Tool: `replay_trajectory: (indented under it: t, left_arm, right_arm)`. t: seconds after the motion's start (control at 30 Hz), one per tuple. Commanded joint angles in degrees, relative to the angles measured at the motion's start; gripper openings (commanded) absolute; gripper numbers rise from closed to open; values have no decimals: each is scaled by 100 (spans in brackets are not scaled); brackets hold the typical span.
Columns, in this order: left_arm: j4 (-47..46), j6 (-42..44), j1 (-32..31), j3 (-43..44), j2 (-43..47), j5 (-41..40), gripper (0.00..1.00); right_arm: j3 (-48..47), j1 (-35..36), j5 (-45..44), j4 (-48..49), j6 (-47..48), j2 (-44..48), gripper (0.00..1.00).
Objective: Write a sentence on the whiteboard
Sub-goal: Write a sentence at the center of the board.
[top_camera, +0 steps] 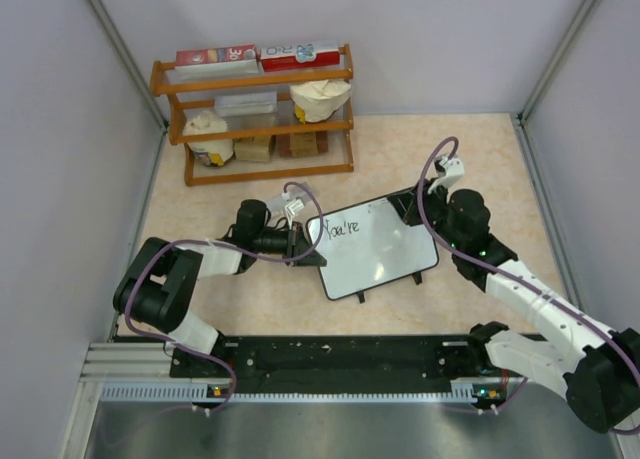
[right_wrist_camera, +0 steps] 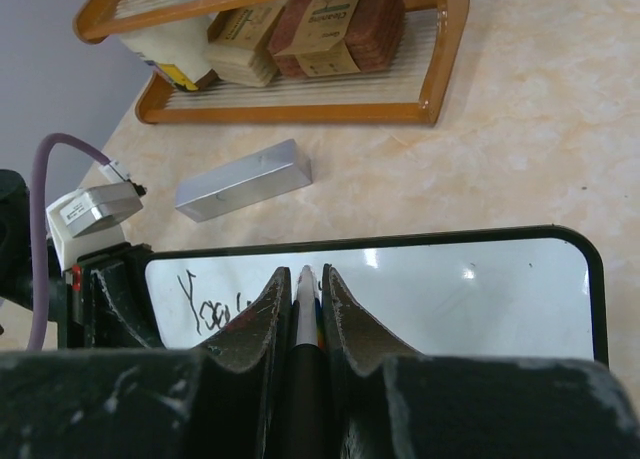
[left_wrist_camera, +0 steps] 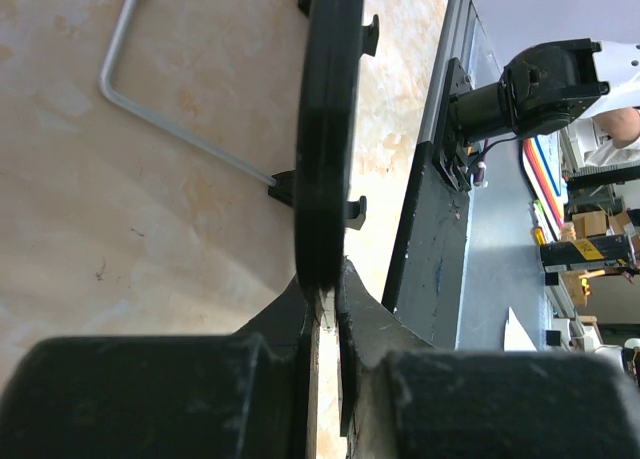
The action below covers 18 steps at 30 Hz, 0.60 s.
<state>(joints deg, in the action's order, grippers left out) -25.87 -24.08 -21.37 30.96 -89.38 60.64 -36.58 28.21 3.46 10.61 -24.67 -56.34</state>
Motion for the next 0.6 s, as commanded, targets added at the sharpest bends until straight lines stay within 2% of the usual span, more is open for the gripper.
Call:
replay_trajectory:
  t: [0.0, 0.57]
  left_arm:
    - [47, 193, -34, -55, 44, 44, 0]
    - [38, 193, -34, -46, 17, 53, 0]
  right_arm:
    - [-192, -61, -100, 187, -12, 211, 0]
    - [-324, -61, -144, 187, -29, 35, 0]
